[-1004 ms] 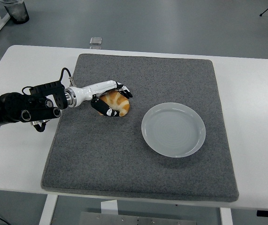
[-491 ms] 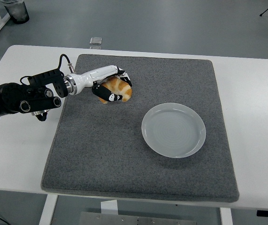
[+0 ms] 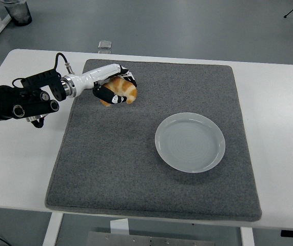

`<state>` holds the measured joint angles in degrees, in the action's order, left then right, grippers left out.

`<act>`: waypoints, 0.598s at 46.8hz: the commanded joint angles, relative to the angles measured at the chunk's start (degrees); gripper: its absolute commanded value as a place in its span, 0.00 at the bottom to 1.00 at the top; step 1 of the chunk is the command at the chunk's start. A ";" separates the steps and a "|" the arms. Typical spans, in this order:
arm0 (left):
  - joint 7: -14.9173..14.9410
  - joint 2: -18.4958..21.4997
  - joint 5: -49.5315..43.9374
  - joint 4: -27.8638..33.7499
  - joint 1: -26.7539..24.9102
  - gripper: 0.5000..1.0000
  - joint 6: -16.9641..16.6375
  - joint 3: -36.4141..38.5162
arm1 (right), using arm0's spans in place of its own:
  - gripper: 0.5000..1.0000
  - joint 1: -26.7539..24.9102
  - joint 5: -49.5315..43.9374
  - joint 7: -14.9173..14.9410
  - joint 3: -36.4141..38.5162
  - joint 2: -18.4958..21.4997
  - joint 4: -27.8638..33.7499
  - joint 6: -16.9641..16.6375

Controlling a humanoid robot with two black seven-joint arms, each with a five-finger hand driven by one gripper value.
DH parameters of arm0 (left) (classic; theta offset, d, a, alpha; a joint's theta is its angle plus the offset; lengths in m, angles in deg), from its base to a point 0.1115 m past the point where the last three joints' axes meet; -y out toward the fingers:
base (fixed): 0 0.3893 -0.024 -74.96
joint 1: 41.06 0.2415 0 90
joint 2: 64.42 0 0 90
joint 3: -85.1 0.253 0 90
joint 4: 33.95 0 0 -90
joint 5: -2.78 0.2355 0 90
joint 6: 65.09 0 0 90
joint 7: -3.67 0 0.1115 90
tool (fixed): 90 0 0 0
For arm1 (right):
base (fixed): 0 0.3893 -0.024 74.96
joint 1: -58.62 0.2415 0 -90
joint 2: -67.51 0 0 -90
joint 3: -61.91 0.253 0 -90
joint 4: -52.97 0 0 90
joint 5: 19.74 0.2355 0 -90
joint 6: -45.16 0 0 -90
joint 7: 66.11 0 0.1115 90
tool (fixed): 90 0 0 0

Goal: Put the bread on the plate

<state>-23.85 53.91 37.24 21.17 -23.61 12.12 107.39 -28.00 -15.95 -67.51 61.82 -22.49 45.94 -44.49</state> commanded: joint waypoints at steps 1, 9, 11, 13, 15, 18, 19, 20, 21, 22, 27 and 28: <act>0.00 2.77 -0.01 -0.01 -1.10 0.00 0.74 -0.49 | 0.90 0.04 -0.01 0.00 0.00 0.00 0.00 0.00; 0.09 7.52 -0.01 -0.63 -6.98 0.00 4.69 -0.93 | 0.90 0.04 0.08 0.00 0.00 0.00 0.00 0.00; 0.09 8.31 -0.01 -0.80 -9.26 0.00 5.66 -0.84 | 0.90 0.04 0.08 0.00 0.00 0.00 0.00 0.00; 0.18 8.75 -0.01 -0.89 -11.64 0.00 6.45 -0.93 | 0.90 0.04 0.08 0.00 0.00 0.00 0.00 -0.09; 0.18 8.85 -0.01 -0.89 -14.45 0.00 7.24 -0.93 | 0.90 0.04 0.08 0.00 0.00 0.00 0.00 0.00; 0.18 8.85 -0.01 -0.89 -18.40 0.00 8.39 -0.93 | 0.90 0.04 0.08 0.00 0.00 0.00 0.00 0.00; 0.27 8.76 -0.01 -0.89 -19.46 0.00 8.74 -0.84 | 0.91 0.04 0.08 0.00 0.00 0.00 0.00 -0.09; 0.27 8.67 -0.01 -0.81 -20.51 0.00 9.09 -0.84 | 0.90 0.04 0.08 0.00 0.00 0.00 0.00 0.00; 0.27 8.50 -0.01 -0.72 -21.48 0.00 9.44 -0.84 | 0.91 0.04 0.08 0.00 0.00 0.00 0.00 0.00; 0.35 8.23 -0.01 -0.63 -22.45 0.00 9.62 -0.84 | 0.90 0.04 0.08 0.00 0.00 0.00 0.00 0.00; 0.44 6.74 -0.01 0.16 -26.32 0.00 9.79 -0.75 | 0.90 0.04 0.08 0.00 0.00 0.00 0.00 -0.09; 0.53 5.87 0.08 0.34 -26.76 0.00 9.71 -0.75 | 0.90 0.04 0.08 0.00 0.00 0.00 0.00 0.00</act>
<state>-23.42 61.50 37.23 21.02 -48.73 21.84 106.61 -27.96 -15.87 -67.52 61.82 -22.49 45.94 -44.50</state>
